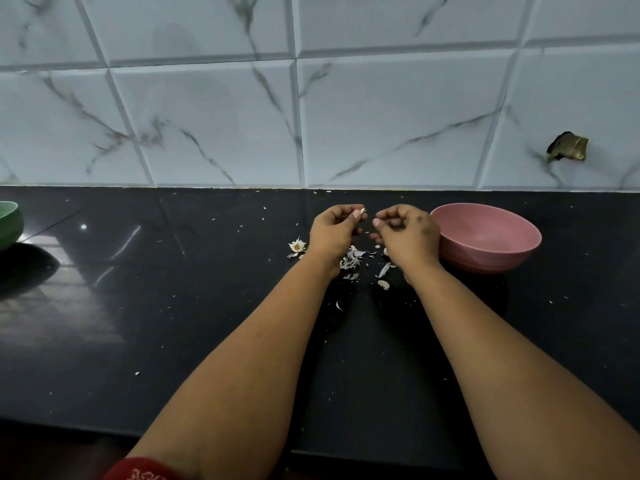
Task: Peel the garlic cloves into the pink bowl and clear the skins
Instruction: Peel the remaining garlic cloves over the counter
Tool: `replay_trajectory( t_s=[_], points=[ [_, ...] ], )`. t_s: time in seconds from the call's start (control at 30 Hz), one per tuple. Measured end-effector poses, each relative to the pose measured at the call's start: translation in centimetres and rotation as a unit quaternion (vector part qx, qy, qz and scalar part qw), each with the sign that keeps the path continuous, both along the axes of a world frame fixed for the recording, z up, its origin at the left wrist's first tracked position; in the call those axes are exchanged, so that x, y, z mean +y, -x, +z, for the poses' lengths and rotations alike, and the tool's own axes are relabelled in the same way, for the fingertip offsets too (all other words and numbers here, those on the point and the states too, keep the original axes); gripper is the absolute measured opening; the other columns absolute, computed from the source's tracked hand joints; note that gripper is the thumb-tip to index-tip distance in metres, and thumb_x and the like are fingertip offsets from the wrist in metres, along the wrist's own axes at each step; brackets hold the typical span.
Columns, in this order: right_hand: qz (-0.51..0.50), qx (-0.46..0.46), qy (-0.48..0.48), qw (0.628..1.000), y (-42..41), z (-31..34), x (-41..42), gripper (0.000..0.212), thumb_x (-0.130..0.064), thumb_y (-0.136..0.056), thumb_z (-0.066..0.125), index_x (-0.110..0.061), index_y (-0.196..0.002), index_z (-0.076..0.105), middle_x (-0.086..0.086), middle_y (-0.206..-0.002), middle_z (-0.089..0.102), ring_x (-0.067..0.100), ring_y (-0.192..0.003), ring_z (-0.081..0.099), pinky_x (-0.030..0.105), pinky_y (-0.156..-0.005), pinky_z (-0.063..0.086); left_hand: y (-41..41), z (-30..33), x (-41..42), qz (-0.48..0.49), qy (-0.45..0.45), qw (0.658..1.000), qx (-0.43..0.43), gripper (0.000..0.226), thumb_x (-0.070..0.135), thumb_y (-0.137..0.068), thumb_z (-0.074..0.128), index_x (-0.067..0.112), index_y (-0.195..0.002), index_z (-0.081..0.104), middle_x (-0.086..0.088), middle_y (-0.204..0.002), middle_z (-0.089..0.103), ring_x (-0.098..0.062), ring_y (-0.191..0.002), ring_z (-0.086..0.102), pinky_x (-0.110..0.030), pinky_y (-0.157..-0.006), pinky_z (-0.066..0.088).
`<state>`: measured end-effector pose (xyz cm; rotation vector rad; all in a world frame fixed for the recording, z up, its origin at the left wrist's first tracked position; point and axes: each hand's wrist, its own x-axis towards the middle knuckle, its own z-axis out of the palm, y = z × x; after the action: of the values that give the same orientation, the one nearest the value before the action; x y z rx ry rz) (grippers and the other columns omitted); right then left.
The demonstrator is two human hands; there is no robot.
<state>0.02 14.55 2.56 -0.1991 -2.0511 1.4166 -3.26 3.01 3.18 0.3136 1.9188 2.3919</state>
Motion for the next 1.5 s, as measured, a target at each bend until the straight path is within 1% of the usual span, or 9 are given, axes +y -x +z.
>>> replay_trajectory(
  t_s=[0.07,0.17,0.23,0.33,0.4,0.73,0.97,1.23,1.5],
  points=[
    [-0.012,0.003,-0.002,1.000,0.0,0.2,0.2,0.011,-0.007,-0.086,0.067,-0.016,-0.081,0.065,0.003,-0.073,0.070,0.015,-0.066,0.072,0.029,-0.057,0.057,0.0,-0.1,0.0,0.004,0.004,1.000,0.003,0.010,0.010,-0.096,0.058,0.008,-0.103,0.066,0.000,-0.086,0.067,-0.007,-0.067,0.056,-0.012,-0.053,0.045],
    [-0.011,0.004,-0.036,0.999,0.2,0.1,0.1,0.028,0.003,-0.087,0.050,-0.017,-0.090,0.068,0.001,-0.089,0.070,0.012,-0.083,0.070,0.034,-0.082,0.058,0.0,-0.1,-0.1,0.009,0.016,1.000,0.014,0.005,0.012,-0.095,0.060,0.009,-0.096,0.065,0.000,-0.084,0.066,-0.006,-0.067,0.056,-0.012,-0.053,0.044],
    [0.013,0.012,-0.017,1.000,0.2,0.0,-0.3,0.031,0.002,-0.088,0.047,-0.020,-0.097,0.067,-0.001,-0.098,0.069,0.011,-0.090,0.067,0.036,-0.089,0.055,0.1,-0.2,0.0,0.010,0.029,0.999,0.021,0.006,0.013,-0.095,0.061,0.009,-0.096,0.066,-0.001,-0.084,0.066,-0.006,-0.067,0.055,-0.013,-0.055,0.044],
    [0.027,0.025,-0.031,0.999,0.2,-0.1,-0.5,0.010,-0.016,-0.088,0.066,-0.022,-0.096,0.066,-0.003,-0.091,0.070,0.012,-0.086,0.067,0.034,-0.083,0.056,0.2,-0.3,-0.1,0.007,0.044,0.999,0.029,0.007,0.014,-0.094,0.062,0.011,-0.092,0.068,-0.005,-0.087,0.068,-0.007,-0.065,0.055,-0.018,-0.060,0.045],
    [0.022,0.021,-0.037,0.999,0.3,-0.2,-0.3,0.008,-0.020,-0.084,0.072,-0.024,-0.087,0.066,-0.003,-0.085,0.070,0.014,-0.082,0.067,0.037,-0.079,0.057,0.1,-0.3,-0.1,0.003,0.056,0.998,0.035,0.008,0.015,-0.094,0.062,0.012,-0.090,0.069,-0.004,-0.086,0.068,-0.007,-0.064,0.054,-0.019,-0.061,0.045],
    [-0.003,0.003,-0.058,0.998,0.3,-0.3,0.2,0.008,-0.020,-0.084,0.072,-0.022,-0.079,0.066,-0.001,-0.081,0.070,0.017,-0.079,0.067,0.035,-0.075,0.057,-0.2,-0.3,-0.1,-0.017,0.070,0.997,0.041,0.008,0.020,-0.090,0.068,0.015,-0.085,0.066,-0.005,-0.084,0.067,-0.005,-0.060,0.056,-0.017,-0.059,0.045],
    [0.091,0.006,0.154,0.984,-0.2,0.1,-0.5,0.012,-0.008,-0.089,0.066,-0.015,-0.079,0.067,0.002,-0.074,0.068,0.001,-0.061,0.060,0.014,-0.062,0.050,-0.1,0.0,-0.4,-0.052,0.002,0.999,-0.006,0.012,0.015,-0.093,0.063,0.012,-0.082,0.065,0.001,-0.072,0.066,-0.003,-0.055,0.055,-0.017,-0.054,0.042],
    [0.155,-0.004,0.249,0.956,-0.1,0.1,-0.6,0.014,-0.007,-0.094,0.058,-0.011,-0.084,0.067,0.005,-0.078,0.068,0.010,-0.070,0.060,0.019,-0.067,0.049,0.2,0.1,-0.3,-0.063,-0.021,0.997,-0.033,0.016,0.018,-0.092,0.064,0.013,-0.077,0.066,0.004,-0.068,0.068,-0.006,-0.062,0.055,-0.017,-0.056,0.039],
    [0.215,-0.011,0.385,0.897,-0.6,0.6,-1.0,0.013,-0.005,-0.094,0.055,-0.008,-0.084,0.063,0.001,-0.069,0.067,0.007,-0.063,0.060,0.015,-0.062,0.052,0.2,0.0,-0.3,-0.070,-0.038,0.995,-0.065,0.022,0.022,-0.093,0.064,0.014,-0.072,0.064,0.004,-0.063,0.066,-0.007,-0.061,0.055,-0.020,-0.060,0.039]
  ],
)
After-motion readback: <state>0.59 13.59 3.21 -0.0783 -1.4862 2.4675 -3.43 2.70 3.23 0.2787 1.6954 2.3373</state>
